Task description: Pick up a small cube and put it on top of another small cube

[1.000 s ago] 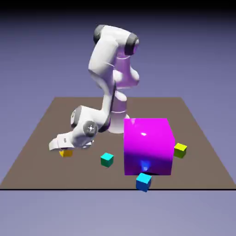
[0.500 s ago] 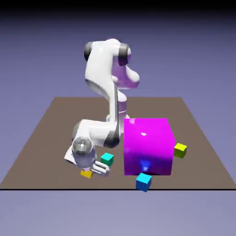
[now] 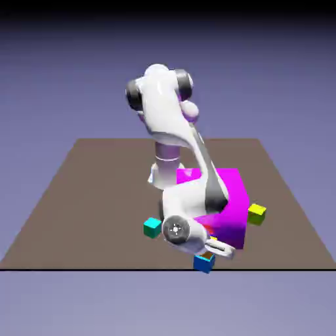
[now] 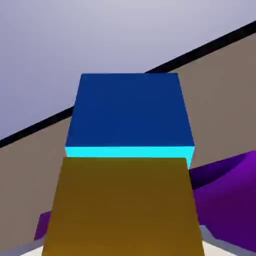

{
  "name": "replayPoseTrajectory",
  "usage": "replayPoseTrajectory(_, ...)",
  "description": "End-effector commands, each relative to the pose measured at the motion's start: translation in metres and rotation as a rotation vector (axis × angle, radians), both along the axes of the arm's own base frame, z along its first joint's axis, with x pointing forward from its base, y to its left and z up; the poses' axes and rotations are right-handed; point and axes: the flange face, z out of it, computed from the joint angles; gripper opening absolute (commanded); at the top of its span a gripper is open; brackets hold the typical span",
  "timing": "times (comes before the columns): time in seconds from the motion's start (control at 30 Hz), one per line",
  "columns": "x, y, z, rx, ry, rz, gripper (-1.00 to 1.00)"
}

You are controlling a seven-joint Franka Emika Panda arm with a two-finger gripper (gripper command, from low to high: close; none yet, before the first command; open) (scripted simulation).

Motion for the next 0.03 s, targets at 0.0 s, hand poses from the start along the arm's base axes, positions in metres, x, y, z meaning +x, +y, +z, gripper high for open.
replayPoseTrajectory(0.0,0.0084,-0.004,0.0129,0.001,0.0,0.0,1.0)
